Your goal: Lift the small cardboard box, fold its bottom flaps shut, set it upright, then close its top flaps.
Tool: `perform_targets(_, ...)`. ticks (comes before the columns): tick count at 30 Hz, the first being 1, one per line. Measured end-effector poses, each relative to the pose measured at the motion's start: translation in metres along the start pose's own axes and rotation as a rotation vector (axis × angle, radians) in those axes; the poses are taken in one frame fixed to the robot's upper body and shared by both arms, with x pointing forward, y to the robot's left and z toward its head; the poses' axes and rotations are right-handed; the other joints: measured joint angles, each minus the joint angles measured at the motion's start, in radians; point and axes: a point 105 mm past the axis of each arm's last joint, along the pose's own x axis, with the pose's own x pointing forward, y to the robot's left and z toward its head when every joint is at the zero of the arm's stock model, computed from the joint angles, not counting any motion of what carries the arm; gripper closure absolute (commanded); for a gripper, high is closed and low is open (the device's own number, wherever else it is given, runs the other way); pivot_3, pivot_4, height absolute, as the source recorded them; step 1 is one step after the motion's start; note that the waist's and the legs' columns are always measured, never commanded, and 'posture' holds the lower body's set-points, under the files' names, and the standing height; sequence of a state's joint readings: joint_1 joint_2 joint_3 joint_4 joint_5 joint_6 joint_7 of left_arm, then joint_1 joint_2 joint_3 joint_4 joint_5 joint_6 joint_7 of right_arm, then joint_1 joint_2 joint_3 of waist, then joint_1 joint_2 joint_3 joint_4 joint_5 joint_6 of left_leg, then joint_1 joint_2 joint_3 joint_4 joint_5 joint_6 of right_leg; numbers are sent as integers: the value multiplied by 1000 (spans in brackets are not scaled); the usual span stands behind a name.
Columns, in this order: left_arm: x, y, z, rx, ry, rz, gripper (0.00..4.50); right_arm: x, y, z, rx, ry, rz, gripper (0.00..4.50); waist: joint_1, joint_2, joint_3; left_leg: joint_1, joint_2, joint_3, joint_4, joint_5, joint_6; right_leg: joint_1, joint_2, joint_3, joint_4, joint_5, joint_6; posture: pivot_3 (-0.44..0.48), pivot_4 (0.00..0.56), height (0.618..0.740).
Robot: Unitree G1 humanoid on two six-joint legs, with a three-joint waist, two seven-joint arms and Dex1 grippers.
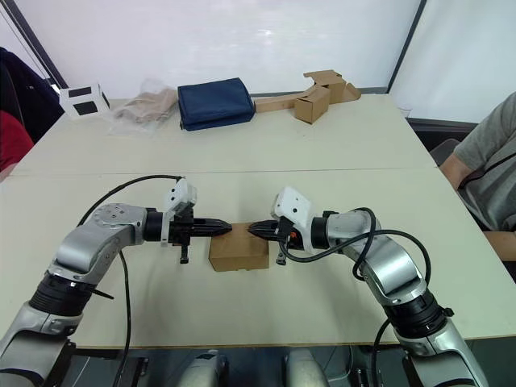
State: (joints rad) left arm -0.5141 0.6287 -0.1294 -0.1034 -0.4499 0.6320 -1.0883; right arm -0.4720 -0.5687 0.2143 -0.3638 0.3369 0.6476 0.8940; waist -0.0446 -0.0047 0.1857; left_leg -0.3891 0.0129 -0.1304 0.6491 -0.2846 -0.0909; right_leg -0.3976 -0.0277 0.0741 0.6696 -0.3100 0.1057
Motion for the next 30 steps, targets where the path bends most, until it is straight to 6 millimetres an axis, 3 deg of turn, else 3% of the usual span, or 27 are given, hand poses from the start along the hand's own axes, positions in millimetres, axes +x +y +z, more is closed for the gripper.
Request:
perform_targets(10, -1, -7, 19, 30, -40, 28, 4483, 8, -6, -4, -17, 13, -30, 4500, 0, 0, 0, 0, 0, 0, 0, 0, 0, 0, 0, 0, 0, 0, 0, 0, 150, 740)
perform_targets(16, 6, -12, -1, 6, 14, 33, 4483, 14, -2, -9, -40, 38, -6, 4500, 0, 0, 0, 0, 0, 0, 0, 0, 0, 0, 0, 0, 0, 0, 0, 0, 150, 740)
perform_targets(30, 7, -6, -2, -6, -52, 111, 4483, 19, -2, -13, -48, 32, -14, 4500, 0, 0, 0, 0, 0, 0, 0, 0, 0, 0, 0, 0, 0, 0, 0, 0, 150, 740)
